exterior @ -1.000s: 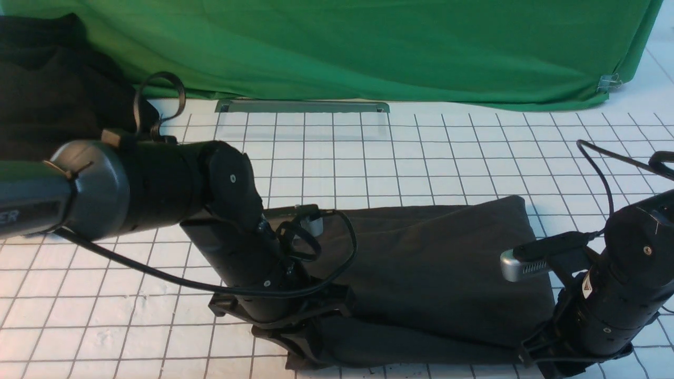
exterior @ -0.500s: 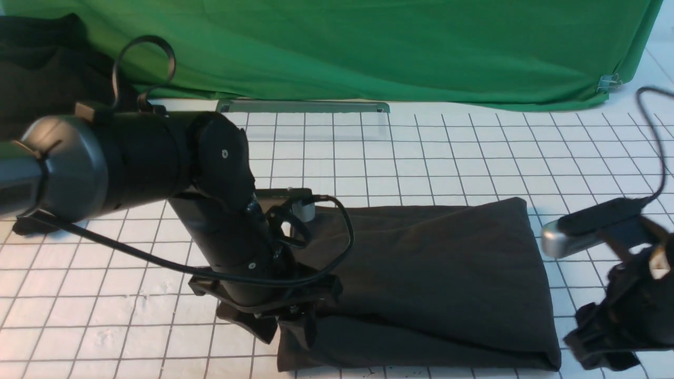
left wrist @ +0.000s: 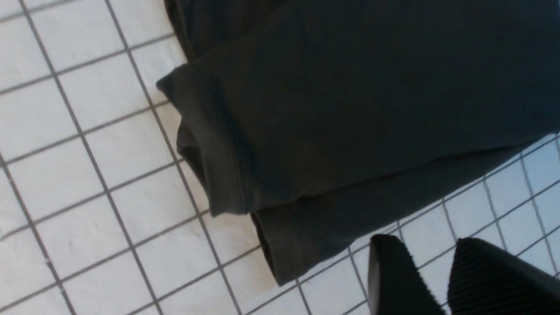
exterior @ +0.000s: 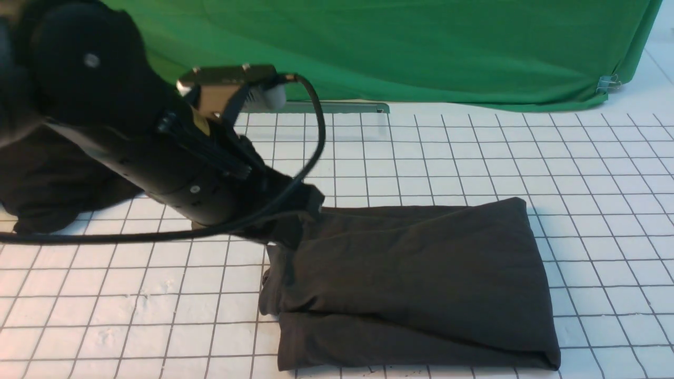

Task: Fold a long-sleeved shirt over a white checkered tablecloth.

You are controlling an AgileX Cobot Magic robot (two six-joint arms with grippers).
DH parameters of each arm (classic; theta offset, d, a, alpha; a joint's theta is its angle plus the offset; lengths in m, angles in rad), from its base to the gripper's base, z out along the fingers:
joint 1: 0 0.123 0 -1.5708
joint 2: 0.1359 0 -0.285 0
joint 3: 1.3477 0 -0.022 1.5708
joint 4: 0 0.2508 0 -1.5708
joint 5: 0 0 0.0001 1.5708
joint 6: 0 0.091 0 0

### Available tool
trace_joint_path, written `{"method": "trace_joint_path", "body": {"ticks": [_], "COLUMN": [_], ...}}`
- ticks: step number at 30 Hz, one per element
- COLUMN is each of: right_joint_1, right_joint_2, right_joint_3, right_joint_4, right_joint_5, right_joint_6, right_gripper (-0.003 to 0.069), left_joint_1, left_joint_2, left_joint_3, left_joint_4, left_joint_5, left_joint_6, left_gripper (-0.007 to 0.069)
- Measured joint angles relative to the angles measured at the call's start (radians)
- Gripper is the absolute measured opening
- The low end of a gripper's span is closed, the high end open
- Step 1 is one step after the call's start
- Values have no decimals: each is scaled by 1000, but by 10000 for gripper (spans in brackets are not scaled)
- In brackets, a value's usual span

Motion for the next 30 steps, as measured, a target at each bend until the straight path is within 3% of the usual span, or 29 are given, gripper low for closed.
{"method": "trace_joint_path", "body": {"ticks": [3, 6, 15, 30], "right_joint_1": [0, 0, 0, 0], "right_joint_2": [-144, -265, -361, -361], "right_joint_3": [43, 134, 381, 397], "right_joint_4": [-1, -2, -2, -2], "right_joint_5": [-122, -276, -590, -682], "right_joint_6": [-63, -115, -129, -129], "right_gripper": [-1, -1, 2, 34], "left_joint_1": [-8, -22, -24, -24], "left_joint_2": [-16, -17, -17, -17], "left_joint_3": [-1, -1, -1, -1], "left_joint_4": [0, 0, -13, -13], "left_joint_5": [-50, -82, -113, -123], "left_joint_6": [-2, -3, -1, 5], "left_gripper": [36, 4, 1, 1]}}
